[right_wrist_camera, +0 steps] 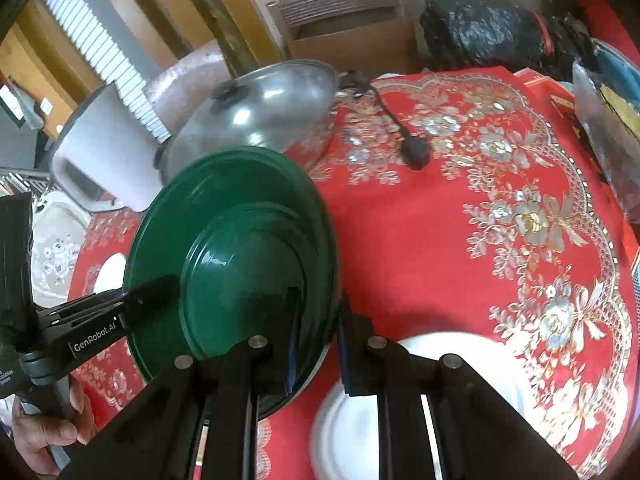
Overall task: Organize plates and bowls
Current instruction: 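Lift the green bowl with the right tool over the red plates held by the left tool, then lower the green bowl into the red plates held by the left tool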
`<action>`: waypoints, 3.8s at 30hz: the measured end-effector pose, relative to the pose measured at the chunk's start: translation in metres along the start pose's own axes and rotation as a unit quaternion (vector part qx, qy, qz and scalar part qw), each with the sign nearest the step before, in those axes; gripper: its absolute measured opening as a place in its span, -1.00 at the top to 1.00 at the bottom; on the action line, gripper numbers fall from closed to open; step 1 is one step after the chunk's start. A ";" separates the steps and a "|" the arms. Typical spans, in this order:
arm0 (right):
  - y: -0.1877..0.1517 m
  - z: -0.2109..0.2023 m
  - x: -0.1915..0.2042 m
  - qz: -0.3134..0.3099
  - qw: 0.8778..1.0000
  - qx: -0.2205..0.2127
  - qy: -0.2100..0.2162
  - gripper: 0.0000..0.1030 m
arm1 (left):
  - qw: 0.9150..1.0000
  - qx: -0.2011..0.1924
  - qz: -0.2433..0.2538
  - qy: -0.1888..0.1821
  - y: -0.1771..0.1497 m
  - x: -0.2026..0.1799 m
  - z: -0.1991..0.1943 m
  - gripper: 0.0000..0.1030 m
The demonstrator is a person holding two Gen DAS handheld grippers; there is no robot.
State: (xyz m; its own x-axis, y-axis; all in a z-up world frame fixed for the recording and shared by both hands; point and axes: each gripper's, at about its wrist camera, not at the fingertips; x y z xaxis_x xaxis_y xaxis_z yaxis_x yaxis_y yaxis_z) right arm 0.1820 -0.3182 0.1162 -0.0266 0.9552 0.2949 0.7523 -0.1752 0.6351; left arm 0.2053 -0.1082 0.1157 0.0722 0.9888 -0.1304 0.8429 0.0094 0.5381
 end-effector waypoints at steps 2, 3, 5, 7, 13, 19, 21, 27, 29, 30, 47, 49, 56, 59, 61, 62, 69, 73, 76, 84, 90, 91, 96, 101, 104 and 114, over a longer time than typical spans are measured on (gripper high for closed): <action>-0.003 -0.004 0.013 -0.006 1.000 -0.001 0.006 0.71 | 1.000 -0.004 -0.005 0.002 -0.002 0.008 -0.008 0.72; -0.005 -0.006 0.018 -0.009 1.000 -0.001 0.010 0.71 | 1.000 -0.007 -0.008 0.003 -0.004 0.014 -0.014 0.72; -0.010 -0.010 0.032 -0.014 1.000 0.002 0.020 0.70 | 1.000 -0.015 -0.012 0.009 -0.009 0.026 -0.027 0.72; -0.015 -0.011 0.045 -0.020 0.999 0.003 0.027 0.71 | 1.000 -0.022 -0.016 0.016 -0.017 0.042 -0.042 0.72; -0.044 -0.015 0.096 -0.041 0.997 0.014 0.062 0.70 | 0.998 -0.021 -0.040 0.042 -0.048 0.096 -0.072 0.72; -0.073 -0.013 0.149 -0.068 0.993 0.035 0.088 0.68 | 0.994 -0.018 -0.084 0.062 -0.085 0.152 -0.099 0.72; -0.084 -0.012 0.167 -0.078 0.991 0.044 0.098 0.68 | 0.992 -0.016 -0.102 0.068 -0.100 0.172 -0.107 0.72; -0.115 -0.008 0.217 -0.108 0.984 0.068 0.124 0.65 | 0.987 -0.012 -0.138 0.084 -0.137 0.222 -0.134 0.72; -0.124 -0.007 0.235 -0.120 0.981 0.075 0.133 0.65 | 0.985 -0.012 -0.148 0.091 -0.147 0.235 -0.141 0.72; -0.128 -0.006 0.244 -0.126 0.979 0.079 0.137 0.65 | 0.983 -0.012 -0.155 0.095 -0.153 0.245 -0.146 0.72; -0.187 0.009 0.369 -0.219 0.946 0.135 0.198 0.64 | 0.956 -0.019 -0.250 0.153 -0.233 0.357 -0.204 0.72; -0.193 0.012 0.382 -0.229 0.941 0.141 0.205 0.64 | 0.952 -0.018 -0.260 0.159 -0.241 0.367 -0.208 0.72; -0.217 0.022 0.419 -0.257 0.927 0.163 0.219 0.63 | 0.941 -0.011 -0.287 0.177 -0.269 0.397 -0.222 0.72; -0.226 0.025 0.430 -0.265 0.922 0.173 0.223 0.63 | 0.937 -0.008 -0.298 0.183 -0.281 0.407 -0.226 0.72; -0.232 0.028 0.437 -0.273 0.918 0.178 0.226 0.63 | 0.934 -0.004 -0.305 0.185 -0.287 0.413 -0.225 0.72; -0.234 0.028 0.440 -0.276 0.917 0.180 0.227 0.63 | 0.933 -0.002 -0.309 0.185 -0.291 0.416 -0.225 0.72; -0.249 0.033 0.451 -0.287 0.910 0.196 0.227 0.63 | 0.929 0.010 -0.319 0.189 -0.307 0.421 -0.222 0.72; -0.252 0.035 0.452 -0.290 0.909 0.200 0.224 0.63 | 0.928 0.016 -0.324 0.184 -0.313 0.422 -0.218 0.72; -0.254 0.035 0.453 -0.293 0.907 0.204 0.225 0.63 | 0.926 0.020 -0.327 0.186 -0.317 0.422 -0.217 0.72; -0.262 0.040 0.456 -0.300 0.904 0.214 0.217 0.63 | 0.924 0.023 -0.331 0.191 -0.323 0.423 -0.209 0.72; -0.263 0.041 0.456 -0.306 0.902 0.217 0.216 0.63 | 0.924 0.014 -0.324 0.203 -0.321 0.421 -0.206 0.72; -0.263 0.041 0.456 -0.306 0.901 0.217 0.216 0.63 | 0.924 0.012 -0.322 0.204 -0.321 0.421 -0.206 0.72; -0.264 0.044 0.455 -0.307 0.898 0.226 0.219 0.63 | 0.925 0.009 -0.325 0.198 -0.323 0.421 -0.205 0.64; -0.265 0.044 0.456 -0.311 0.897 0.230 0.215 0.55 | 0.927 0.007 -0.323 0.190 -0.324 0.419 -0.203 0.46; -0.264 0.043 0.456 -0.310 0.897 0.231 0.214 0.51 | 0.928 -0.003 -0.319 0.191 -0.322 0.418 -0.205 0.17; -0.253 0.032 0.449 -0.307 0.898 0.221 0.224 0.44 | 0.928 -0.020 -0.305 0.214 -0.314 0.418 -0.231 0.16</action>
State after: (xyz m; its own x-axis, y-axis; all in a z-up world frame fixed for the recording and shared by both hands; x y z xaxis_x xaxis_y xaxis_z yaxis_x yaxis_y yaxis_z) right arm 0.0003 0.1628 0.0652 -0.7138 0.6301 0.3059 0.6902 0.5585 0.4602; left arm -0.1525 0.3363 0.0849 -0.6379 0.7657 -0.0823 0.6358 0.5839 0.5048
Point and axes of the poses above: each gripper's, at about its wrist camera, not at the fingertips, and z roughly the way its jaws point, x to its left, y to its top, and after that the axes turned 10 degrees about -x, right-handed
